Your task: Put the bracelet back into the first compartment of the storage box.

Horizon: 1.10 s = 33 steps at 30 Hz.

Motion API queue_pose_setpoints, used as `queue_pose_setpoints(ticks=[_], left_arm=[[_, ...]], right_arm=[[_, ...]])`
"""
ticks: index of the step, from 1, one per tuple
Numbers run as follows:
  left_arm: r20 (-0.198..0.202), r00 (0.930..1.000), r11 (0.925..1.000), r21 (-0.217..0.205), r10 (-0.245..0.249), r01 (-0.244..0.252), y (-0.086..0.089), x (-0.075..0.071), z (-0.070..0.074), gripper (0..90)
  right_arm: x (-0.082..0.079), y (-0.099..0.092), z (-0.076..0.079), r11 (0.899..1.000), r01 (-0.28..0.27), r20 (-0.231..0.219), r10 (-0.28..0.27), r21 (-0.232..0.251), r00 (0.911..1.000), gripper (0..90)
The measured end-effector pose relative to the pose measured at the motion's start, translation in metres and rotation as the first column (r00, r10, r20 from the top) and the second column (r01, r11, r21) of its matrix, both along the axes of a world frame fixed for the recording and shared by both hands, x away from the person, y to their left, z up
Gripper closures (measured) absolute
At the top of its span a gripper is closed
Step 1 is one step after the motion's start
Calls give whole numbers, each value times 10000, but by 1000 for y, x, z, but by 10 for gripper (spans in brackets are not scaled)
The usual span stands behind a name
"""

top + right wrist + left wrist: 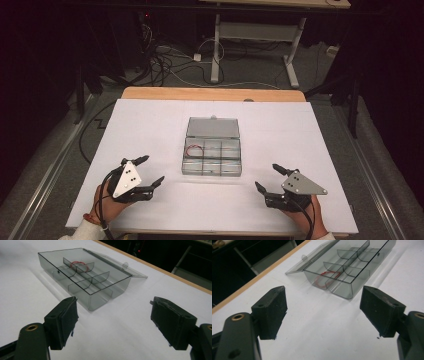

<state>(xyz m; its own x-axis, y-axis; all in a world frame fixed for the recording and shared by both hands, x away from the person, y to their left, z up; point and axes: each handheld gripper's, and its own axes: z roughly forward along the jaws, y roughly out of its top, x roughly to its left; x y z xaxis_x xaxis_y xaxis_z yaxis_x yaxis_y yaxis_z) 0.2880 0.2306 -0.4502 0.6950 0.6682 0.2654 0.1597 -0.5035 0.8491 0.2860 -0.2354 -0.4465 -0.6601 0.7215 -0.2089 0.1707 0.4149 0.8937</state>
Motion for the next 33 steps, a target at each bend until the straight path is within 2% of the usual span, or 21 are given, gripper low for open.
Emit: queue_pose_setpoints(ticks=[3, 7, 10, 13, 14, 15, 16, 19, 22, 24, 27, 33], left_arm=[[-287, 9995, 9998, -158, 109, -113, 6, -1, -6, 211], [-707, 9974, 9999, -21, 149, -151, 9, -4, -13, 221], [-849, 9964, 9998, 168, -57, 71, 9, -5, -17, 267], [-1234, 9922, 9989, 403, -184, 236, 7, -5, -21, 361], [-1451, 9892, 9986, 433, -227, 293, 6, -5, -23, 415], [-1434, 9895, 9980, 564, -206, 289, 6, -4, -23, 476], [-1597, 9869, 9979, 562, -214, 307, 6, -4, -23, 512], [-1818, 9821, 9967, 562, -483, 594, 7, -3, -23, 687], [-1984, 9783, 9961, 515, -599, 714, 7, -2, -23, 803], [-2043, 9769, 9963, 446, -624, 730, 7, -1, -22, 843], [-2044, 9772, 9977, 245, -569, 632, 8, 0, -21, 872], [-2025, 9782, 9981, 326, -449, 526, 10, 1, -21, 872]], right_arm=[[0, 0, 0, 10000, -2, -34, 2, 31, 10000, 232], [1, -1, -2, 9999, -161, -126, 161, -8, 9998, 267], [2, 0, -4, 9993, -348, -250, 344, -149, 9991, 275], [4, 0, -7, 9981, -516, -426, 501, -349, 9978, 330], [5, 0, -8, 9979, -518, -454, 500, -390, 9977, 357], [6, 1, -9, 9975, -579, -524, 557, -416, 9971, 416], [6, 1, -9, 9967, -630, -554, 601, -514, 9967, 480], [9, 5, -10, 9920, -723, -801, 641, -1031, 9947, 659], [9, 5, -10, 9917, -694, -826, 606, -1081, 9947, 774], [9, 4, -8, 9923, -722, -797, 643, -1006, 9947, 839], [9, 4, -6, 9928, -737, -698, 672, -948, 9953, 885], [9, 4, -7, 9917, -822, -756, 749, -986, 9943, 898]])
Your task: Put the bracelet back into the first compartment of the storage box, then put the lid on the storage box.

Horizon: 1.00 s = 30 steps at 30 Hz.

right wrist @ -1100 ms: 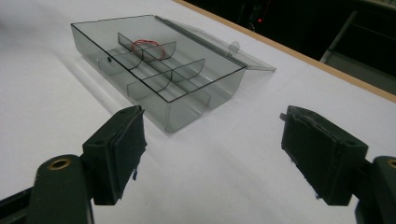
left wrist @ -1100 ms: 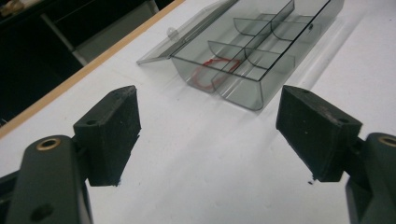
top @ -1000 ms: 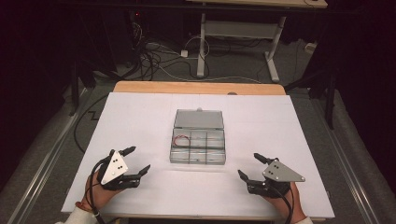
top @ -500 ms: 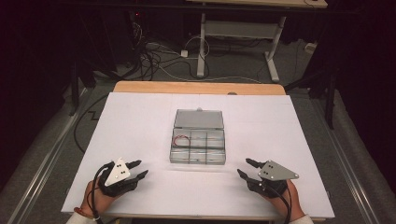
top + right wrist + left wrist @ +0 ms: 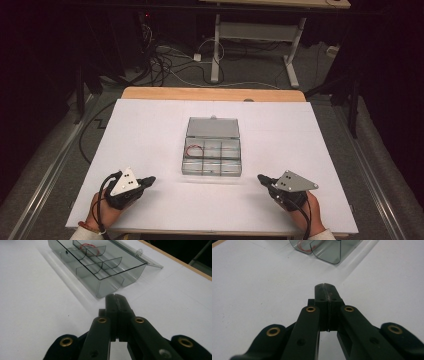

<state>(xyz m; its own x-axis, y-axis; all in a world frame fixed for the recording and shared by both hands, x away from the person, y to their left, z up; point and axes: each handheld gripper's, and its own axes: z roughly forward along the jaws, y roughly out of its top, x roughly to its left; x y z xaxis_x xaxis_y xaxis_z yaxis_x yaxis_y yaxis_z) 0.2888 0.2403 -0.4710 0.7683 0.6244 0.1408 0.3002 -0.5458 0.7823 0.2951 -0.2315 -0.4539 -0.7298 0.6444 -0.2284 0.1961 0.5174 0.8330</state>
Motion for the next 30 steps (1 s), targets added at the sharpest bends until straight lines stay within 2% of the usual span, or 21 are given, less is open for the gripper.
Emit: queue_pose_setpoints(ticks=[7, 11, 14, 20, 24, 27, 30], left_arm=[[-83, 9999, 9996, 258, -112, 114, -2, 0, -1, 872], [-117, 9999, 9999, 115, 81, -80, 0, 3, 0, 871], [-80, 9999, 9995, 272, 150, -147, 2, 4, 1, 871], [-98, 9994, 9994, 56, 329, -329, 7, 8, 1, 871], [-64, 9993, 9993, 51, 360, -359, 3, 19, 5, 871], [-96, 9995, 9995, -18, 311, -312, -4, 32, 8, 871], [-140, 9997, 9998, 92, 199, -198, -9, 48, 12, 871]], right_arm=[[2, -1, 0, 10000, 30, -21, -30, 18, 10000, 898], [3, -3, 1, 9999, 111, 36, -111, 84, 9999, 897], [4, -5, 0, 9997, 221, 6, -221, 52, 9998, 898], [5, -6, 3, 9987, 497, 80, -498, 120, 9987, 899], [7, -9, 3, 9982, 600, 103, -600, -12, 9981, 899], [16, -12, 2, 9970, 769, -54, -769, -33, 9970, 899], [26, -15, 4, 9962, 874, -252, -874, 28, 9959, 899]])
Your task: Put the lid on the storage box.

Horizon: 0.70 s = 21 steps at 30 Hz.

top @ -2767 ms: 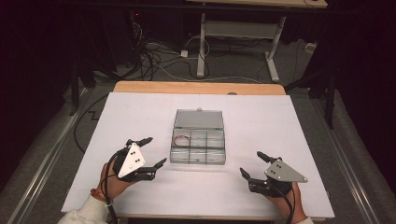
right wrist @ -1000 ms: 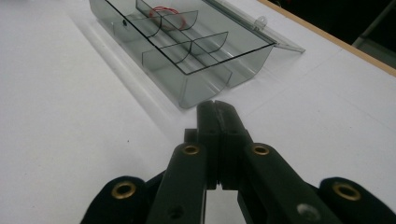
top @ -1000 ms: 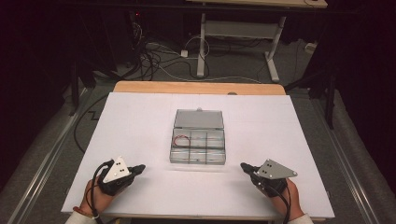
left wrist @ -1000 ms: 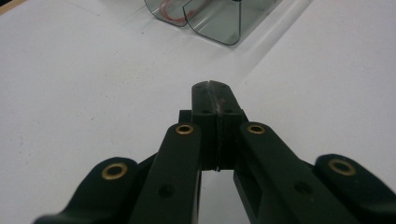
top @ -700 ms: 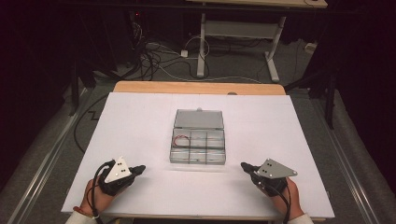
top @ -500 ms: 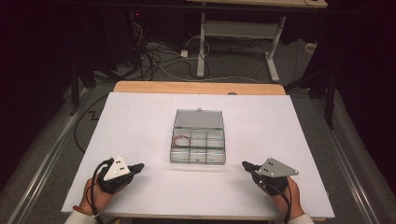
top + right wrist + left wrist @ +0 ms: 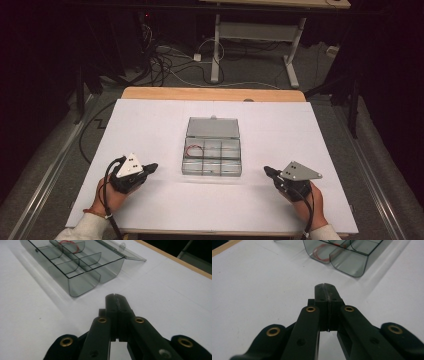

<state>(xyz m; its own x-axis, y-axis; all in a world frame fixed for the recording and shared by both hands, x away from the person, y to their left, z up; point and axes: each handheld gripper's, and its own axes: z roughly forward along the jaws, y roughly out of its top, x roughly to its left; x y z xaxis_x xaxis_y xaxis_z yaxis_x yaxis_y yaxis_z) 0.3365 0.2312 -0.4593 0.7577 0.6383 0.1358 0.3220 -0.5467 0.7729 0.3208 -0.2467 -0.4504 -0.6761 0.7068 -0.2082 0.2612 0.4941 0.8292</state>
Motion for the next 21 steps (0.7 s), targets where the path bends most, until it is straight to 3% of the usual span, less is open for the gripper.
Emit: queue_pose_setpoints(ticks=[7, 9, 12, 16, 21], left_arm=[[-384, 9991, 9997, 184, -171, 178, -13, 38, 5, 872], [-504, 9985, 9992, 334, -196, 213, -18, 49, 8, 871], [-490, 9981, 9958, 814, -367, 406, -27, 64, 13, 871], [-725, 9970, 9989, 364, -252, 279, -33, 87, 18, 871], [-1020, 9948, 9997, 252, -25, 51, -44, 113, 17, 872]], right_arm=[[29, 1, 7, 9992, -206, -222, 198, -347, 9996, 900], [41, 3, 7, 9980, -151, -268, 134, -618, 9996, 900], [61, 5, 10, 9982, -135, -401, 111, -588, 9991, 899], [91, 13, 12, 9973, -84, -634, 38, -726, 9980, 899], [122, 26, 11, 9942, 118, -1149, -242, -1069, 9931, 899]])
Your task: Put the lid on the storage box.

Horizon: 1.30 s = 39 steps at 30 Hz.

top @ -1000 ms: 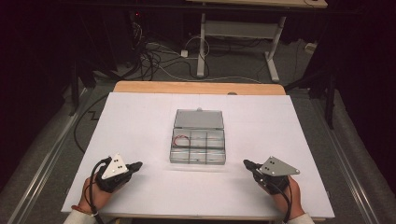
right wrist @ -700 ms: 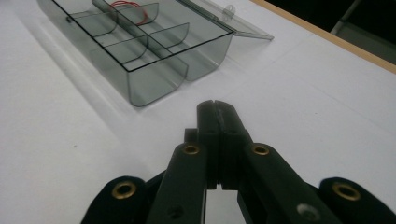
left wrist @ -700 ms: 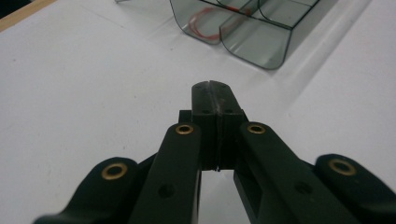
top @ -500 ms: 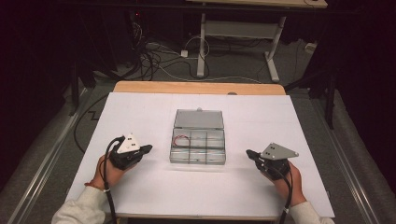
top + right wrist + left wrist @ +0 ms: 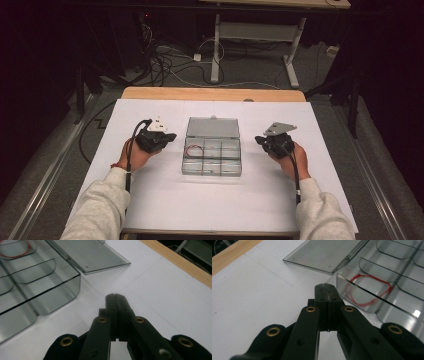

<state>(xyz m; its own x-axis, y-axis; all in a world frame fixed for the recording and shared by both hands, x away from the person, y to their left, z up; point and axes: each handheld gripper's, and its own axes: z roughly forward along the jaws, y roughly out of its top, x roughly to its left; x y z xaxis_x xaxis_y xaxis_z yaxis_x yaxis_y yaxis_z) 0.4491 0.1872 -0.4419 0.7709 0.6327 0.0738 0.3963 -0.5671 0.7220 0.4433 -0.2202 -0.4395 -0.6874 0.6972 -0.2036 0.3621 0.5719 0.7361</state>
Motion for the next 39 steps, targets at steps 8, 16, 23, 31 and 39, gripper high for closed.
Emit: queue_pose_setpoints(ticks=[8, 16, 23, 31, 39], left_arm=[[-459, 9980, 9990, 101, 436, -432, -14, 28, -11, 871], [-642, 9924, 9939, 425, 1046, -1020, -28, 42, -23, 871], [-980, 9872, 9911, 567, 1256, -1205, -37, 46, -30, 870], [-1006, 9856, 9896, 614, 1356, -1299, -45, 47, -32, 869], [-785, 9843, 9866, 536, 1583, -1544, -49, 49, -34, 870]], right_arm=[[30, 23, -6, 9996, 11, -491, -25, -292, 9988, 899], [53, 46, -17, 9918, 451, -1109, -585, -1195, 9921, 899], [61, 65, -24, 9868, 533, -1206, -721, -1531, 9901, 899], [65, 69, -24, 9840, 684, -1082, -869, -1644, 9903, 898], [66, 72, -25, 9852, 886, -931, -1029, -1467, 9903, 898]])
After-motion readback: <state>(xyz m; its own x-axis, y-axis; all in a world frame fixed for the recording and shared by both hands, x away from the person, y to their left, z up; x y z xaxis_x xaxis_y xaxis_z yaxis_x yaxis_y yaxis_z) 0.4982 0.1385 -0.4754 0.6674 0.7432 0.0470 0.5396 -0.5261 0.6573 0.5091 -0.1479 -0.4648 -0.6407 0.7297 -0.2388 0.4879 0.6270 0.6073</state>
